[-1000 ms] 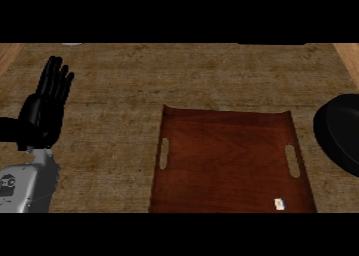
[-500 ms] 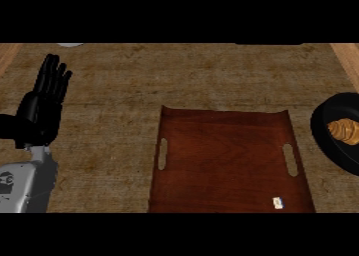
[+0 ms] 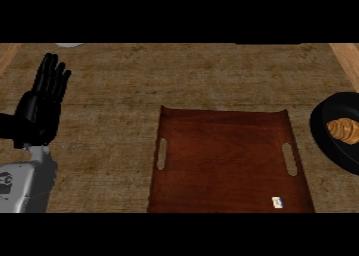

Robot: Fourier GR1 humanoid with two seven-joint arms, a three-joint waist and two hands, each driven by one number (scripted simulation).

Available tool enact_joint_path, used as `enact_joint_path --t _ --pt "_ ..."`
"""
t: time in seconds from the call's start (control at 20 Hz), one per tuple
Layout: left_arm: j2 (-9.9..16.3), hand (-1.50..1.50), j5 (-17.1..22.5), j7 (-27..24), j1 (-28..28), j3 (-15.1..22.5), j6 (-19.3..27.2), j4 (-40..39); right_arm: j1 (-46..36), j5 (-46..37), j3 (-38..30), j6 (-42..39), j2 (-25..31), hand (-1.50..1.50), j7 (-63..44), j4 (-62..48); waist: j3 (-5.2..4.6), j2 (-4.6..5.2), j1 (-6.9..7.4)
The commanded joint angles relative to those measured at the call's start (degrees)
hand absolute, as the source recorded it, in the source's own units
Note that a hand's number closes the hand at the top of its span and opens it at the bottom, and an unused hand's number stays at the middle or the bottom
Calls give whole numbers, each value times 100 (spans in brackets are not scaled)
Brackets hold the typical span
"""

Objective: Pick the croissant from the tray and place it in the pot

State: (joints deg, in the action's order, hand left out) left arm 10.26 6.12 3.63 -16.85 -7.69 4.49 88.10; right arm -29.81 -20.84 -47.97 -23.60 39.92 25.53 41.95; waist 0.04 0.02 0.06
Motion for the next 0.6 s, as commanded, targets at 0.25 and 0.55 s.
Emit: enact_joint_path --t 0.25,0.55 --pt "-40 0 60 -70 49 -12 -70 -25 144 722 -752 -509 1272 -150 873 -1765 15 51 67" --pt "-118 0 -48 -171 126 105 -57 -22 434 859 -918 -796 2031 -150 1226 -2453 28 63 75"
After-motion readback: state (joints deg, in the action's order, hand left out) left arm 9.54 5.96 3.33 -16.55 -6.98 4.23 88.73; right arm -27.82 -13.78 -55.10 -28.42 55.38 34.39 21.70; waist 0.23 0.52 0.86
